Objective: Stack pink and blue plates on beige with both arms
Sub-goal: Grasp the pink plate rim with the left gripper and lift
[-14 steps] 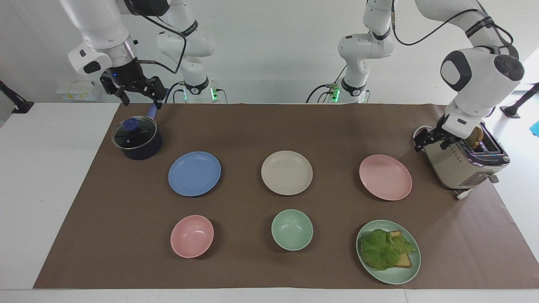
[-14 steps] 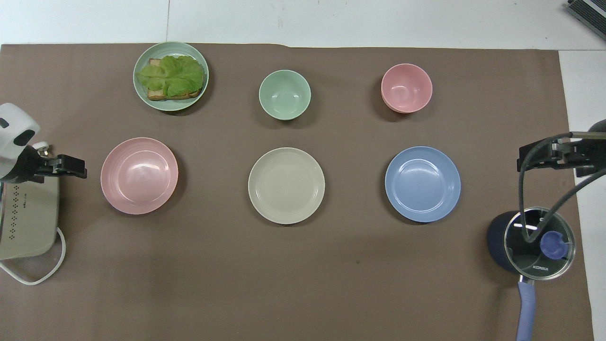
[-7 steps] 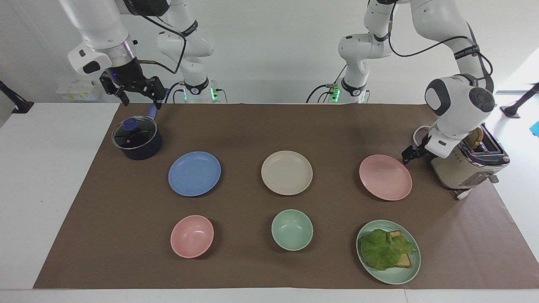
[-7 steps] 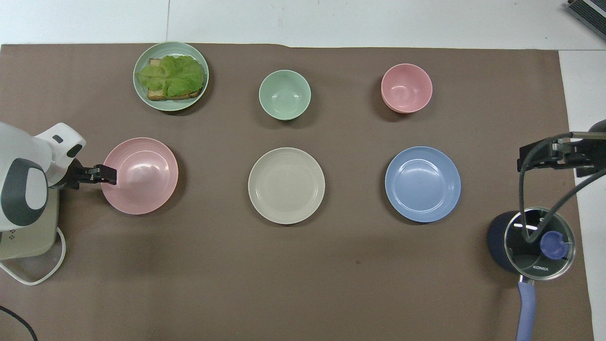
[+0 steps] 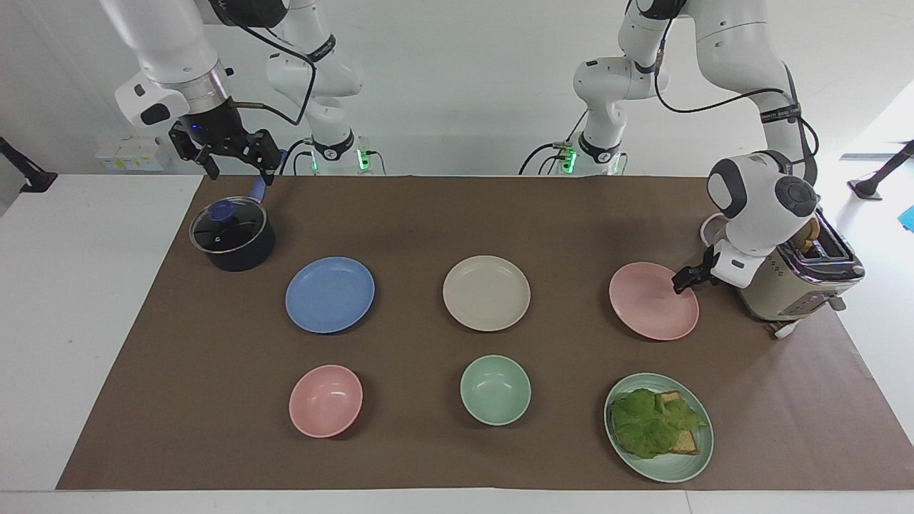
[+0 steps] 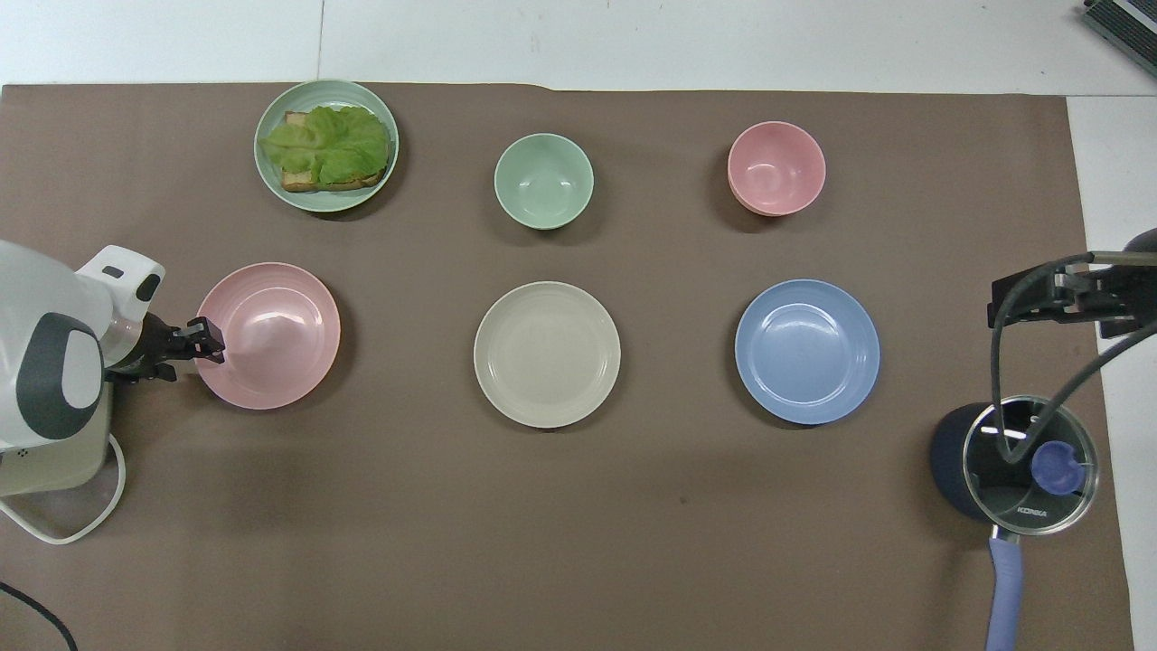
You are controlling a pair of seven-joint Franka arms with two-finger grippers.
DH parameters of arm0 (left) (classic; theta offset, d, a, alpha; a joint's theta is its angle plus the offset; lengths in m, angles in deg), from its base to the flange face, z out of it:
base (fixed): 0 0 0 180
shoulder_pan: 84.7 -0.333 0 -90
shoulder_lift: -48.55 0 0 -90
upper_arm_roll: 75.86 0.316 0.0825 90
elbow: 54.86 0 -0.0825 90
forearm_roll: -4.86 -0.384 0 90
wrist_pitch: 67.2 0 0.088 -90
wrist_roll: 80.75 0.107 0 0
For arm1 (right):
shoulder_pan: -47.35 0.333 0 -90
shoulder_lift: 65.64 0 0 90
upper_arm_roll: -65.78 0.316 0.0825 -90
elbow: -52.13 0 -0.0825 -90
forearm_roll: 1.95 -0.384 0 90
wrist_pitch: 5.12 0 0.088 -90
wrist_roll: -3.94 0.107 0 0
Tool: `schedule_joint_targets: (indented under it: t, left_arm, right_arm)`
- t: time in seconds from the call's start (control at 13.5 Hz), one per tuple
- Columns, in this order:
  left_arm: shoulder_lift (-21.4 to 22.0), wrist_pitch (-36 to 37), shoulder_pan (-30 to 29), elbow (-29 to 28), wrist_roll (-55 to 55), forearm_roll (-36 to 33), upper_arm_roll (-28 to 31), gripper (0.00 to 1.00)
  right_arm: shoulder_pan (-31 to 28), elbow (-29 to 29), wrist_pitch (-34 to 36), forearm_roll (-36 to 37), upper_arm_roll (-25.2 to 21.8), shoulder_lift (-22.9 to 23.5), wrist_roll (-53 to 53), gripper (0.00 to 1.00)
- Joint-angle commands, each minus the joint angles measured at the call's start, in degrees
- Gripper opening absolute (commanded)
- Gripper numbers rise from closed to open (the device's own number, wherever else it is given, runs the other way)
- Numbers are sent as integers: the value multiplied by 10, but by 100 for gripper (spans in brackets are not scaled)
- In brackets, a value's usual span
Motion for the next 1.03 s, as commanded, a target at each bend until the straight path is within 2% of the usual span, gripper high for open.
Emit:
schedule_joint_targets:
  t: [0.0, 0.07, 0.37, 0.67, 0.96]
  left_arm:
    - [22, 9, -2, -20, -9, 4, 0, 7]
    - [22, 13, 0, -17, -10, 4, 0, 0]
    - [21, 111, 7, 41, -4, 10, -5, 0]
    - [47, 232, 36, 122, -43, 105, -6, 0]
    - [66, 223, 137, 116, -181, 161, -10, 0]
  right_arm:
    - [-7, 18, -10, 5, 2, -15, -19, 100]
    - [-7, 18, -10, 5, 3, -15, -19, 100]
    - [-7, 18, -10, 5, 2, -15, -19, 100]
    - [-7, 18, -10, 5, 2, -15, -19, 100]
    - [-7, 18, -10, 5, 2, -15, -19, 100]
